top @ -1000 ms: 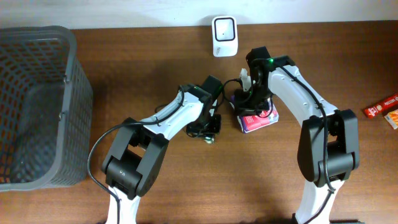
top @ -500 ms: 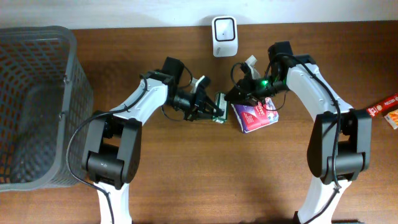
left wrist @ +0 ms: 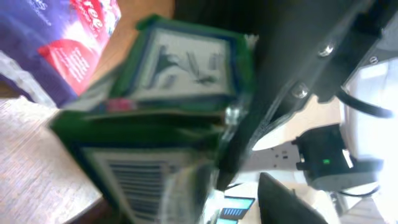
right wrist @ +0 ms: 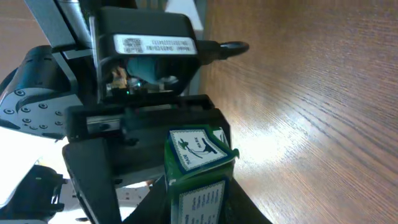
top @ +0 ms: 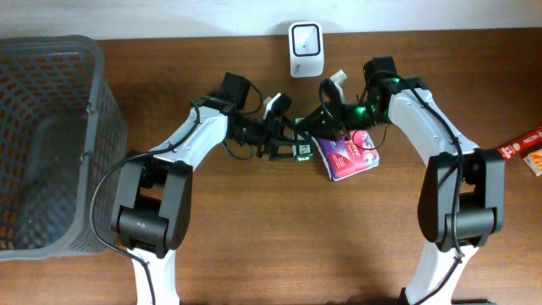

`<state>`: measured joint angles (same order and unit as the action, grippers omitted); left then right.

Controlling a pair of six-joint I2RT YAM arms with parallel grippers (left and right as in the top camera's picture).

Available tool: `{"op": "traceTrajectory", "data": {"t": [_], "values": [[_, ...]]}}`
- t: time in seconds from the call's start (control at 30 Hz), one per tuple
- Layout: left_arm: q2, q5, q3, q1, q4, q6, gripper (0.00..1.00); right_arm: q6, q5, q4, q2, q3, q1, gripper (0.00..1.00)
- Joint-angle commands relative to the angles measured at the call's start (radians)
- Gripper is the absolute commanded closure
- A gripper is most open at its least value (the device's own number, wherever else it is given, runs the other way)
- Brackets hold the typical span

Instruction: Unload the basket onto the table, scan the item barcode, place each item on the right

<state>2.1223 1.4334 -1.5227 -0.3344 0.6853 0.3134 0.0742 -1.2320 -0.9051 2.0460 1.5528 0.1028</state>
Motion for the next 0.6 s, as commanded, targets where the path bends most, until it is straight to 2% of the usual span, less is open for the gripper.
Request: {"op": "traceTrajectory", "data": {"t": [0.0,0.1,0.2,0.27,0.3,0.33,0.37,0.4,0.43,0.57], "values": [[-0.024,-0.113,-0.008,0.007,-0.004,-0.012,0.38,0.082,0.021,0.084,-0.024,-0.004,0.007,0.8],[-0.025,-0.239,-0.008,0.063,0.013,-0.012,0.36,0.172,0.303,0.101,-0.024,0.068,0.007,0.82],[-0.025,-0.363,-0.008,0.145,0.103,-0.017,0.35,0.171,0.563,0.074,-0.024,0.213,0.008,0.82],[-0.025,-0.528,-0.008,0.161,0.167,-0.016,0.33,0.171,0.768,0.121,-0.024,0.268,0.008,0.83],[-0.025,-0.602,-0.008,0.158,0.186,-0.016,0.34,0.173,0.831,0.18,-0.024,0.271,0.008,0.82],[-0.025,-0.749,-0.008,0.147,0.217,-0.016,0.33,0.227,0.918,0.3,-0.022,0.271,0.01,0.83],[-0.025,-0.806,-0.008,0.14,0.229,-0.016,0.28,0.237,0.935,0.381,-0.019,0.271,0.016,0.83],[-0.025,-0.883,-0.008,0.126,0.237,-0.016,0.18,0.262,0.959,0.478,-0.011,0.271,0.029,0.87],[-0.025,-0.904,-0.008,0.118,0.237,-0.016,0.01,0.288,1.003,0.526,-0.002,0.271,0.043,0.89],[-0.025,-0.931,-0.008,0.11,0.236,-0.016,0.01,0.305,1.276,0.679,0.06,0.271,0.147,0.85]]}}
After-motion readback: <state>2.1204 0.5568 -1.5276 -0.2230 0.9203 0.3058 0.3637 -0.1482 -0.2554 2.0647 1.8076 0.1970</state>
